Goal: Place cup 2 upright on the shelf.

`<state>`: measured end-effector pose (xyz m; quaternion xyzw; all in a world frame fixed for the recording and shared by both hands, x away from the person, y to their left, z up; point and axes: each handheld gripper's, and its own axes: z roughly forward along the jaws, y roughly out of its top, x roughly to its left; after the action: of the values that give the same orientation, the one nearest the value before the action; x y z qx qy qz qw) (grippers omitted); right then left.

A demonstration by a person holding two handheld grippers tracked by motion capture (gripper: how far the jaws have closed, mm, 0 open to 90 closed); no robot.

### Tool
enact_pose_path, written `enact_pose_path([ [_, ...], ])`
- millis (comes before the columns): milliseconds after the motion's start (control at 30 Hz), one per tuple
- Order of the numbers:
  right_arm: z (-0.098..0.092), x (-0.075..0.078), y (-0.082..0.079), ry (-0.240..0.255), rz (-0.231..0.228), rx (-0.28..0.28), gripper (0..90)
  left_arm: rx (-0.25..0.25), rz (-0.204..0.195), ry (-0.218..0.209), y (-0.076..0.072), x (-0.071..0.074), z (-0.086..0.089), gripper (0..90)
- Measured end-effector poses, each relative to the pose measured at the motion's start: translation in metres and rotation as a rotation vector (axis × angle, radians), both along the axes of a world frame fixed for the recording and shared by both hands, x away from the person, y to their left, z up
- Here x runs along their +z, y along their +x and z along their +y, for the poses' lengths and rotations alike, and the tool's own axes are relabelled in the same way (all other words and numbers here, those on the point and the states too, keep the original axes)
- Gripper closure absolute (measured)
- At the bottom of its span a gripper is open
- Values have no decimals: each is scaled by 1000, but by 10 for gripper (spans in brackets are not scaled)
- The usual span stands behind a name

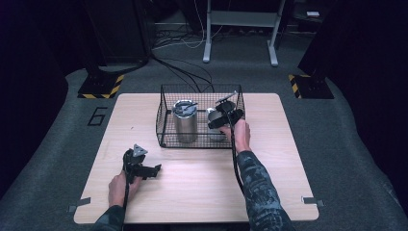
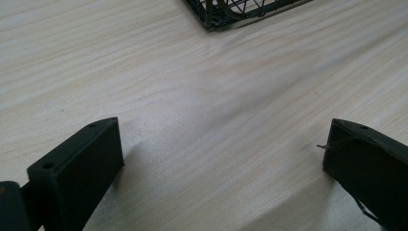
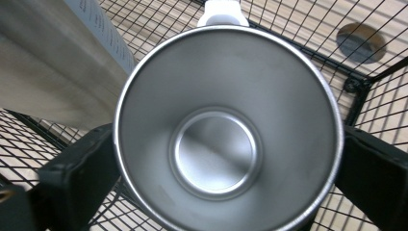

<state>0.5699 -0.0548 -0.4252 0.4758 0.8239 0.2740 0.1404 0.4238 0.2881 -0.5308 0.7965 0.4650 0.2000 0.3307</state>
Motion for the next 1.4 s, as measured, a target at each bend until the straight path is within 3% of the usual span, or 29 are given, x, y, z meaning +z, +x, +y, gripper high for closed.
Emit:
enact_pose_path([
  [133, 1, 3, -2, 3, 1, 18, 0, 0, 0, 0, 0, 0, 0, 2],
  [367, 3, 12, -7, -24, -39, 43, 0, -1, 0, 0, 0, 0, 0, 2],
  [667, 8, 35, -20, -37, -88, 92, 0, -7, -3, 11, 1, 0, 1, 2],
  [900, 5, 50, -32, -22, -112, 119, 0, -7, -3, 11, 1, 0, 1, 2],
  [1033, -2, 60, -41, 13, -129, 126, 0, -10, -4, 17, 1, 1, 1, 2],
  [1400, -24, 84, -75, 52, -168, 150, 8, -5, -3, 9, 1, 0, 1, 2],
])
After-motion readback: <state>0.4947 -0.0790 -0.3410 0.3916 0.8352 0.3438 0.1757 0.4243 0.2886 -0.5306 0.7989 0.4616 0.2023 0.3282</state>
